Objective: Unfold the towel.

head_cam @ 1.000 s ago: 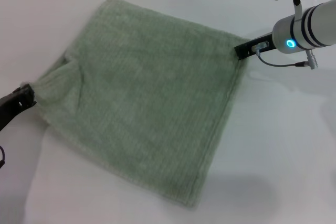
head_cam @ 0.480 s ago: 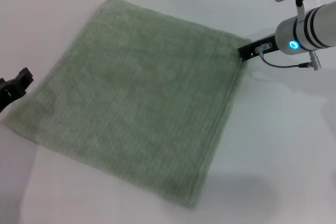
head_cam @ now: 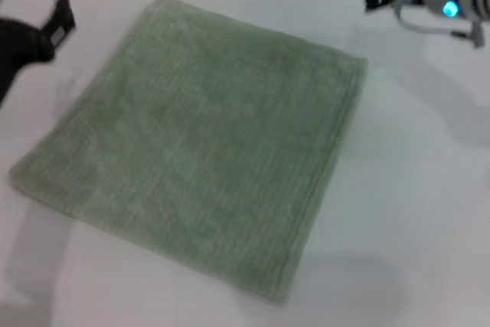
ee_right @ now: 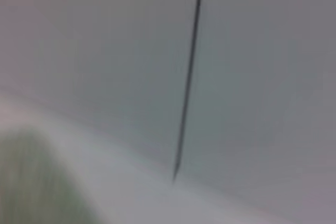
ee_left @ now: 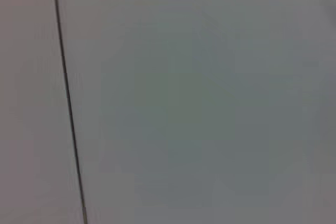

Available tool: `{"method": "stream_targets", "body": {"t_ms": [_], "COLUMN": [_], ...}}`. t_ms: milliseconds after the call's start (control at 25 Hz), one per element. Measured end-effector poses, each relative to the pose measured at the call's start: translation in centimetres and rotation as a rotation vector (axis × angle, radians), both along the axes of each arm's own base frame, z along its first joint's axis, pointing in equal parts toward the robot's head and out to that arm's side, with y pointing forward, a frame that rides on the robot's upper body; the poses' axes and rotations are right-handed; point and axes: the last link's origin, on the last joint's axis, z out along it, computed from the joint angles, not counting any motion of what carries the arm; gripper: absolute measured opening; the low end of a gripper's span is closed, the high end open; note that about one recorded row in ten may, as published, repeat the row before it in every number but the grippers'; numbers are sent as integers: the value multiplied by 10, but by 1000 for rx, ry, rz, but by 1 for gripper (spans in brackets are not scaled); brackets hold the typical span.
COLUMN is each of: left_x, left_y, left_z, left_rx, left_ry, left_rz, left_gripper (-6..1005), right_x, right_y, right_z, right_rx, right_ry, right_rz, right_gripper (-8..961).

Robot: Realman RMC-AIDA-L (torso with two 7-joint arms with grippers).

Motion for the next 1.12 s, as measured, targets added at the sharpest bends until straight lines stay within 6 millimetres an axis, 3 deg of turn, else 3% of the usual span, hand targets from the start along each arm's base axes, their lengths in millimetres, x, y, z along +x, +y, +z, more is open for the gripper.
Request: {"method": "stream_targets", "body": {"t_ms": [40, 160, 240, 280, 320, 400, 440, 480, 520, 600, 640, 680, 720, 800, 840, 1120], "left_x": [2, 0, -16, -16, -30, -35, -45, -45, -53, -54, -62, -62, -66, -68, -73, -88], "left_y": [1, -3, -10, -10, -15, -16, -18, -18, -19, -19, -20, -20, -20, -21, -20, -16], "left_z": [6, 12, 20, 20, 21, 20, 16, 16, 12, 11, 7, 7, 6, 6, 5, 1], "left_rx": [112, 246, 405, 405, 470, 483, 487, 487, 474, 469, 452, 452, 445, 443, 441, 413], "left_ry": [50, 71, 16, 16, -18, -22, -15, -15, 4, 12, 37, 37, 47, 49, 43, 16], "left_rz": [-103, -210, -269, -269, -266, -267, -257, -257, -238, -234, -213, -213, -200, -192, -172, -125], "left_gripper": [844, 854, 857, 857, 857, 857, 857, 856, 856, 856, 856, 856, 856, 856, 857, 857], "right_x": [-9, -17, -27, -27, -26, -24, -18, -18, -9, -4, 9, 9, 24, 33, 51, 86], "right_y": [-3, -12, -36, -36, -53, -61, -81, -81, -97, -104, -121, -121, -139, -147, -161, -183], "right_z": [19, 35, 56, 56, 66, 68, 68, 68, 62, 56, 47, 47, 40, 39, 39, 45], "right_rx": [107, 226, 439, 439, 591, 650, 764, 764, 836, 852, 900, 900, 925, 941, 972, 1065], "right_ry": [14, 39, 90, 90, 104, 106, 109, 109, 118, 127, 183, 183, 270, 313, 344, 308], "right_rz": [93, 183, 316, 316, 376, 397, 442, 442, 482, 502, 589, 589, 673, 711, 750, 685], "right_gripper": [36, 36, 36, 36, 36, 37, 37, 37, 37, 37, 37, 38, 38, 38, 38, 39]}}
